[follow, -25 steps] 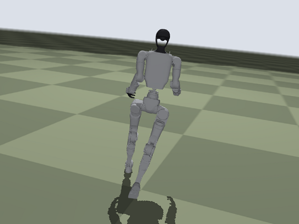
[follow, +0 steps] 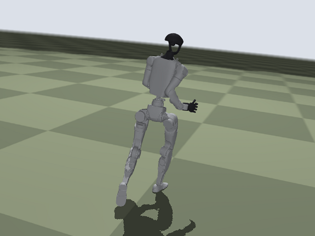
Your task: Walk run
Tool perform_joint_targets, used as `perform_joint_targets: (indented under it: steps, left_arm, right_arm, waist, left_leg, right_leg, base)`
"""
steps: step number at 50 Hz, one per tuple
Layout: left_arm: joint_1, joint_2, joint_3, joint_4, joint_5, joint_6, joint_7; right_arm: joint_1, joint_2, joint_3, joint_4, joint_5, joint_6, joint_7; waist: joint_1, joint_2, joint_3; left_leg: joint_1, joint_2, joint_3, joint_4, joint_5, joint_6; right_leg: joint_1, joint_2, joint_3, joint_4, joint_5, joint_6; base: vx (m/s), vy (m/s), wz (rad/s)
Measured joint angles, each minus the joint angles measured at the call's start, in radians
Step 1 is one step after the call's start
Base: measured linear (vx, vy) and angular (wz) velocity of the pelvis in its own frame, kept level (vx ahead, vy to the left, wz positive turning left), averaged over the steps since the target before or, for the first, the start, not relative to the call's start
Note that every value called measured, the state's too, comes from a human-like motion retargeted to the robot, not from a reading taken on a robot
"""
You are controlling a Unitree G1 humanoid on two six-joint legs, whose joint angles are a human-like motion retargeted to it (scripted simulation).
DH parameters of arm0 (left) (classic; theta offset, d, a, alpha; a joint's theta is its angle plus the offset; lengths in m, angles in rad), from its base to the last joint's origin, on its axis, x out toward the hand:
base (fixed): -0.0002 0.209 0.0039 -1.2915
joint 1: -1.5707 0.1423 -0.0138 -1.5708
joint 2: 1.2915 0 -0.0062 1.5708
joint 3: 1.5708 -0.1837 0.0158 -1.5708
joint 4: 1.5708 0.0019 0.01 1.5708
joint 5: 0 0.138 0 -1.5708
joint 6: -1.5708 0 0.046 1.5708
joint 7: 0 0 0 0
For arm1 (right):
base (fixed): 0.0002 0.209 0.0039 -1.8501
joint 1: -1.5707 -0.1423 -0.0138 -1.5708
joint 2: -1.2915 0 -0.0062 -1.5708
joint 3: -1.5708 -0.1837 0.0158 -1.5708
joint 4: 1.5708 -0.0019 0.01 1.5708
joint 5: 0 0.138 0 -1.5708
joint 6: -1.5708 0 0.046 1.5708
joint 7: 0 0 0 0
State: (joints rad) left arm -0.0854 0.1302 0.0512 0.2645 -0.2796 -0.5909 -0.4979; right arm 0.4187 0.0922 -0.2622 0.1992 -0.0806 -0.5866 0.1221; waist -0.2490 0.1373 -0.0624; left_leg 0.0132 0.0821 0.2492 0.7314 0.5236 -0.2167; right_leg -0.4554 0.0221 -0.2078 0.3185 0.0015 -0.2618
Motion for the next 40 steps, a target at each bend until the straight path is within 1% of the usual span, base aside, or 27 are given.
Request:
perform_joint_targets:
  steps: [1, 2, 3, 4, 5, 7, 8, 10, 12, 13, 15, 17, 18, 19, 20, 21, 22, 23, 24, 25, 27, 30, 32, 35, 37, 38, 40]
  left_arm:
    - [0.036, -0.001, 0.009, 0.038, 0.018, -0.011, -0.041]
    - [0.070, -0.006, 0.016, 0.077, 0.038, -0.021, -0.077]
    - [0.104, -0.018, 0.018, 0.120, 0.063, -0.027, -0.105]
    - [0.140, -0.033, 0.026, 0.164, 0.085, -0.039, -0.117]
    - [0.177, -0.050, 0.037, 0.208, 0.107, -0.055, -0.121]
    - [0.276, -0.070, 0.049, 0.259, 0.112, -0.080, -0.104]
    - [0.325, -0.087, 0.059, 0.268, 0.111, -0.085, -0.107]
    - [0.418, -0.131, 0.103, 0.273, 0.132, -0.090, -0.114]
    - [0.493, -0.169, 0.163, 0.275, 0.164, -0.099, -0.106]
    - [0.523, -0.181, 0.184, 0.275, 0.175, -0.105, -0.093]
    - [0.565, -0.201, 0.201, 0.269, 0.186, -0.113, -0.058]
    - [0.577, -0.207, 0.194, 0.249, 0.182, -0.111, -0.030]
    - [0.572, -0.201, 0.180, 0.236, 0.180, -0.106, -0.020]
    - [0.559, -0.194, 0.161, 0.220, 0.179, -0.098, -0.013]
    - [0.543, -0.186, 0.138, 0.203, 0.180, -0.089, -0.009]
    - [0.522, -0.172, 0.116, 0.181, 0.177, -0.077, -0.005]
    - [0.501, -0.159, 0.090, 0.160, 0.168, -0.063, 0.002]
    - [0.482, -0.146, 0.059, 0.141, 0.146, -0.046, 0.016]
    - [0.432, -0.136, 0.039, 0.133, 0.103, -0.027, 0.019]
    - [0.368, -0.128, 0.023, 0.131, 0.049, -0.006, 0.018]
    - [0.251, -0.123, -0.028, 0.131, -0.051, 0.054, -0.034]
    - [0.132, -0.116, -0.081, 0.078, -0.118, 0.075, -0.050]
    - [0.086, -0.106, -0.084, 0.032, -0.101, 0.050, -0.026]
    - [0.068, -0.072, -0.106, -0.044, -0.040, 0.014, 0.020]
    - [0.071, -0.052, -0.102, -0.079, -0.008, 0.004, 0.028]
    - [0.075, -0.043, -0.100, -0.090, 0.004, 0.003, 0.030]
    - [0.087, -0.025, -0.110, -0.093, 0.009, 0.000, 0.035]
  right_arm:
    - [-0.037, 0.020, 0.015, -0.006, 0.009, -0.010, -0.054]
    - [-0.078, 0.034, 0.019, -0.011, 0.029, -0.021, -0.097]
    - [-0.128, 0.035, -0.001, -0.017, 0.073, -0.035, -0.115]
    - [-0.175, 0.033, 0.010, -0.023, 0.130, -0.047, -0.121]
    - [-0.219, 0.030, 0.036, -0.028, 0.193, -0.056, -0.121]
    - [-0.268, 0.020, 0.079, -0.053, 0.338, -0.074, -0.079]
    - [-0.287, 0.008, 0.082, -0.068, 0.395, -0.078, -0.060]
    - [-0.307, -0.024, 0.090, -0.095, 0.454, -0.081, -0.032]
    - [-0.295, -0.057, 0.095, -0.124, 0.449, -0.081, -0.008]
    - [-0.279, -0.071, 0.092, -0.137, 0.431, -0.077, 0.003]
    - [-0.240, -0.094, 0.078, -0.153, 0.375, -0.065, 0.014]
    - [-0.200, -0.108, 0.067, -0.154, 0.314, -0.054, 0.007]
    - [-0.180, -0.110, 0.060, -0.151, 0.286, -0.050, -0.002]
    - [-0.160, -0.115, 0.057, -0.146, 0.265, -0.049, -0.016]
    - [-0.139, -0.121, 0.054, -0.141, 0.247, -0.049, -0.031]
    - [-0.113, -0.124, 0.056, -0.128, 0.240, -0.052, -0.029]
    - [-0.081, -0.125, 0.057, -0.109, 0.233, -0.055, -0.015]
    - [-0.041, -0.124, 0.055, -0.078, 0.227, -0.057, 0.022]
    - [-0.011, -0.123, 0.056, -0.041, 0.227, -0.051, 0.063]
    - [0.013, -0.121, 0.060, -0.001, 0.230, -0.041, 0.105]
    - [0.078, -0.115, 0.086, 0.070, 0.271, -0.008, 0.163]
    - [0.164, -0.124, 0.098, 0.125, 0.350, 0.012, 0.247]
    - [0.202, -0.146, 0.089, 0.131, 0.349, 0.006, 0.271]
    - [0.215, -0.176, 0.068, 0.110, 0.285, -0.014, 0.257]
    - [0.188, -0.169, 0.053, 0.085, 0.216, -0.021, 0.218]
    - [0.165, -0.156, 0.049, 0.072, 0.173, -0.020, 0.188]
    - [0.113, -0.117, 0.038, 0.042, 0.090, -0.017, 0.126]
  waist:
    - [0.021, 0.005, -0.002]
    - [0.038, 0.001, -0.007]
    - [0.046, -0.024, -0.015]
    - [0.059, -0.070, -0.028]
    - [0.074, -0.127, -0.043]
    - [0.099, -0.140, -0.046]
    - [0.093, -0.128, -0.041]
    - [0.134, -0.146, -0.034]
    - [0.244, -0.174, -0.030]
    - [0.290, -0.173, -0.025]
    - [0.368, -0.183, -0.004]
    - [0.424, -0.205, 0.029]
    - [0.427, -0.197, 0.043]
    - [0.425, -0.201, 0.060]
    - [0.419, -0.211, 0.077]
    - [0.370, -0.248, 0.081]
    - [0.327, -0.278, 0.085]
    - [0.295, -0.293, 0.086]
    - [0.274, -0.285, 0.084]
    - [0.259, -0.264, 0.079]
    - [0.284, -0.189, 0.034]
    - [0.215, -0.128, 0.017]
    - [0.183, -0.094, -0.001]
    - [0.101, -0.060, -0.014]
    - [0.068, -0.052, -0.009]
    - [0.059, -0.044, -0.004]
    - [0.047, -0.038, 0.013]
  left_leg:
    - [-0.051, -0.002, -0.049, 0.138, 0.000, 0.008]
    - [-0.103, -0.036, -0.113, 0.235, 0.000, 0.012]
    - [-0.155, -0.132, -0.208, 0.250, 0.000, 0.007]
    - [-0.213, -0.170, -0.190, 0.256, -0.018, 0.055]
    - [-0.275, -0.179, -0.114, 0.256, -0.044, 0.128]
    - [-0.414, -0.153, -0.113, 0.257, -0.188, 0.249]
    - [-0.468, -0.116, -0.118, 0.224, -0.259, 0.307]
    - [-0.530, -0.042, -0.039, 0.082, -0.357, 0.349]
    - [-0.528, -0.035, 0.009, -0.165, -0.385, 0.310]
    - [-0.514, -0.050, -0.011, -0.302, -0.405, 0.293]
    - [-0.478, -0.107, -0.117, -0.512, -0.483, 0.265]
    - [-0.472, -0.103, -0.178, -0.593, -0.536, 0.096]
    - [-0.462, -0.076, -0.142, -0.608, -0.525, 0.027]
    - [-0.453, -0.086, -0.126, -0.596, -0.477, 0.048]
    - [-0.444, -0.115, -0.121, -0.571, -0.411, 0.114]
    - [-0.430, -0.206, -0.161, -0.492, -0.562, 0.166]
    - [-0.412, -0.278, -0.206, -0.421, -0.681, 0.194]
    - [-0.387, -0.311, -0.260, -0.364, -0.733, 0.175]
    - [-0.372, -0.280, -0.255, -0.335, -0.760, 0.163]
    - [-0.362, -0.217, -0.221, -0.321, -0.774, 0.155]
    - [-0.297, -0.090, -0.197, -0.376, -0.782, 0.150]
    - [-0.178, -0.041, -0.217, -0.471, -0.723, 0.154]
    - [-0.109, -0.022, -0.169, -0.541, -0.597, 0.143]
    - [-0.018, -0.028, -0.159, -0.595, -0.377, 0.112]
    - [0.040, -0.046, -0.170, -0.603, -0.245, 0.088]
    - [0.068, -0.046, -0.179, -0.601, -0.187, 0.069]
    - [0.116, -0.053, -0.221, -0.552, -0.078, 0.023]
  right_leg:
    - [-0.013, 0.058, 0.101, 0.069, -0.046, 0.000]
    - [-0.015, 0.079, 0.164, 0.119, -0.080, 0.000]
    - [0.006, 0.026, 0.149, 0.128, -0.088, 0.000]
    - [0.033, -0.012, 0.181, 0.121, -0.096, 0.000]
    - [0.064, -0.042, 0.236, 0.104, -0.104, 0.000]
    - [0.110, 0.021, 0.364, 0.051, -0.070, 0.000]
    - [0.141, 0.038, 0.369, 0.016, -0.034, 0.000]
    - [0.215, 0.032, 0.367, -0.045, 0.058, 0.000]
    - [0.302, 0.055, 0.423, -0.103, 0.168, 0.000]
    - [0.345, 0.095, 0.482, -0.126, 0.233, 0.000]
    - [0.442, 0.111, 0.478, -0.160, 0.359, 0.000]
    - [0.531, 0.094, 0.421, -0.146, 0.467, 0.007]
    - [0.561, 0.111, 0.404, -0.105, 0.508, 0.027]
    - [0.567, 0.114, 0.401, -0.005, 0.522, 0.073]
    - [0.559, 0.111, 0.405, 0.125, 0.522, 0.131]
    - [0.525, 0.112, 0.402, 0.287, 0.522, 0.215]
    - [0.492, 0.115, 0.382, 0.436, 0.522, 0.280]
    - [0.461, 0.126, 0.328, 0.559, 0.522, 0.309]
    - [0.424, 0.134, 0.282, 0.603, 0.522, 0.325]
    - [0.384, 0.141, 0.239, 0.609, 0.522, 0.334]
    - [0.292, 0.211, 0.168, 0.523, 0.472, 0.264]
    - [0.140, 0.228, 0.123, 0.477, 0.245, 0.245]
    - [0.065, 0.133, 0.054, 0.380, 0.134, 0.225]
    - [-0.019, 0.025, -0.016, 0.145, 0.063, 0.212]
    - [-0.031, 0.015, 0.053, -0.040, -0.015, 0.211]
    - [-0.026, 0.032, 0.130, -0.122, -0.045, 0.209]
    - [-0.016, 0.010, 0.175, -0.193, 0.024, 0.162]
  base:
    - [1.55, -0.56, -2.15]
    - [1.23, -0.84, -1.31]
    - [1.07, -0.66, -1.11]
    - [0.92, -0.53, -1.31]
    - [0.99, -0.50, -2.16]
    - [1.16, -0.44, -2.19]
    - [1.18, -0.38, -1.73]
    - [1.24, -0.44, -2.36]
    - [1.40, -0.47, -3.58]
    - [1.16, -0.34, -3.28]
    - [1.19, -0.34, -2.73]
    - [1.38, -0.33, -1.94]
    - [1.30, -0.14, -0.98]
    - [1.31, -0.02, -0.43]
    - [1.43, -0.02, 0.41]
    - [1.53, -0.09, 0.98]
    - [1.71, -0.19, 1.20]
    - [1.61, -0.25, 0.51]
    - [1.32, -0.31, -0.15]
    - [1.06, -0.37, -0.72]
    - [1.15, -0.45, -0.68]
    - [1.13, -0.43, 0.19]
    - [1.17, -0.25, -0.27]
    - [1.18, -0.23, -0.18]
    - [1.23, -0.30, -0.37]
    - [1.13, -0.26, -0.51]
    - [1.20, -0.29, -0.49]
